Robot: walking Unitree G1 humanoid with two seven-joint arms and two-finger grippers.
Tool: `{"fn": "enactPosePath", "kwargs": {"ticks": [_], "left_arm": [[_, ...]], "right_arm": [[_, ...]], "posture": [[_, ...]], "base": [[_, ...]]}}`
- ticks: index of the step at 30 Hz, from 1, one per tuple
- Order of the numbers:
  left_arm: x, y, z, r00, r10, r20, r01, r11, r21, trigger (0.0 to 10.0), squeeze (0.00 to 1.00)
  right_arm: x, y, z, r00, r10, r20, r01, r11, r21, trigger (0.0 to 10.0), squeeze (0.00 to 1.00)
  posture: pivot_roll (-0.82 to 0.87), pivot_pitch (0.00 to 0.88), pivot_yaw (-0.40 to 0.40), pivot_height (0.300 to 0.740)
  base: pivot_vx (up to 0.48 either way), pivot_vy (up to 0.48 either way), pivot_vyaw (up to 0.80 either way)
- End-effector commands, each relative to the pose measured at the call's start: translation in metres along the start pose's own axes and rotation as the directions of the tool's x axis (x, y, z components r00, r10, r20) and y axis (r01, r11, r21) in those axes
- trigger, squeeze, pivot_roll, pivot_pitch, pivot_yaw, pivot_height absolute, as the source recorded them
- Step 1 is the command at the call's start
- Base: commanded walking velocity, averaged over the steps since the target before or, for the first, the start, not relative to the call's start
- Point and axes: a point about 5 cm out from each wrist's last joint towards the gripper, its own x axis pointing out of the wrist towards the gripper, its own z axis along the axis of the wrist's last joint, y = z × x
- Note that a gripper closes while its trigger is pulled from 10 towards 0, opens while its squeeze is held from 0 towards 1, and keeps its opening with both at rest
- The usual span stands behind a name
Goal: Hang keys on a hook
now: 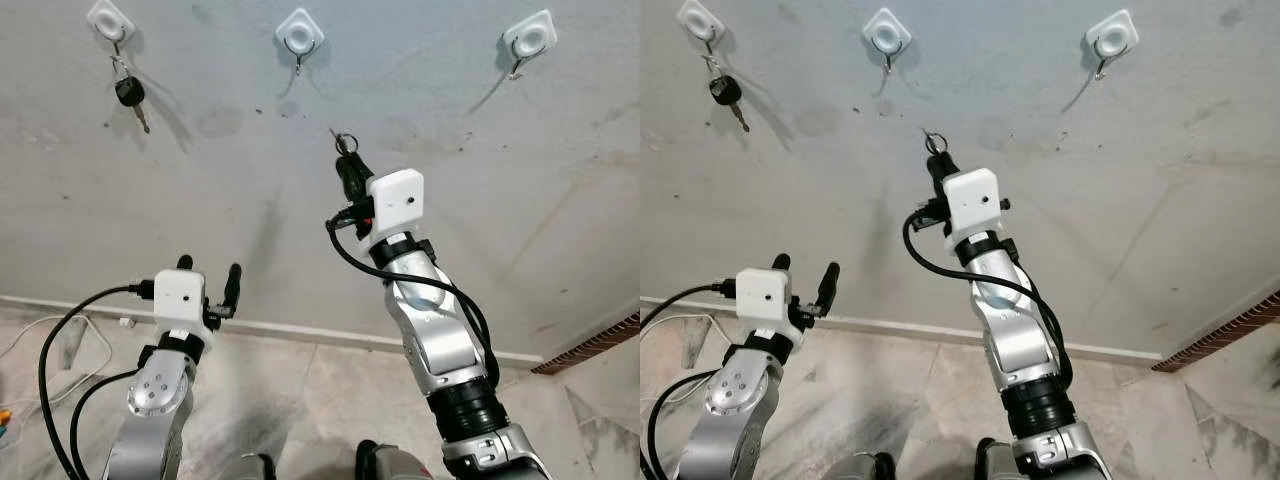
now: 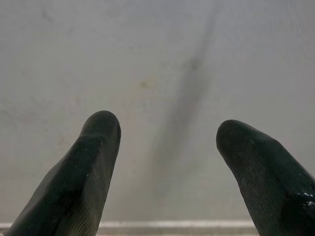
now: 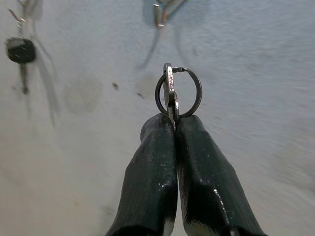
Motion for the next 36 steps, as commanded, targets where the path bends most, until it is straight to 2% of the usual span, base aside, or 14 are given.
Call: {"fn": "enactPosePath", "kwargs": {"ticks": [1, 3, 10, 19, 26, 36], "left_arm": [[-0.006, 0.001, 0.0, 1.0, -0.015, -0.018, 0.015, 1.0, 0.008, 10.0, 0.0], [-0.008, 0.001, 0.0, 1.0, -0.016, -0.023, 0.016, 1.0, 0.008, 10.0, 0.0], [-0.01, 0.001, 0.005, 1.0, -0.016, -0.025, 0.017, 1.0, 0.008, 10.0, 0.0], [-0.013, 0.001, 0.006, 0.999, -0.014, -0.039, 0.014, 1.0, 0.006, 10.0, 0.0], [-0.013, 0.0, 0.006, 0.999, -0.014, -0.041, 0.014, 1.0, 0.002, 10.0, 0.0], [-0.012, -0.002, 0.007, 0.999, -0.023, -0.042, 0.023, 1.0, 0.001, 10.0, 0.0]], "right_arm": [[0.008, 0.01, 0.007, 0.998, 0.051, 0.035, -0.053, 0.998, 0.043, 10.0, 0.0], [0.013, 0.014, 0.01, 0.996, 0.079, 0.044, -0.082, 0.994, 0.074, 10.0, 0.0], [0.031, 0.02, 0.023, 0.983, 0.154, 0.096, -0.162, 0.983, 0.083, 10.0, 0.0], [0.049, 0.008, 0.039, 0.977, 0.148, 0.15, -0.16, 0.985, 0.069, 10.0, 0.0], [0.055, 0.01, 0.049, 0.965, 0.185, 0.184, -0.2, 0.978, 0.065, 10.0, 0.0], [0.053, 0.02, 0.053, 0.948, 0.246, 0.204, -0.264, 0.962, 0.066, 10.0, 0.0]], "posture": [[0.12, 0.265, 0.067, 0.74], [0.13, 0.27, 0.069, 0.74], [0.15, 0.284, 0.072, 0.74], [0.15, 0.287, 0.063, 0.74], [0.15, 0.286, 0.06, 0.74], [0.14, 0.287, 0.066, 0.74]], "base": [[0.0, 0.0, 0.0], [0.0, 0.0, 0.0], [0.0, 0.0, 0.0], [0.0, 0.0, 0.0], [0.0, 0.0, 0.0], [0.0, 0.0, 0.0]]}}
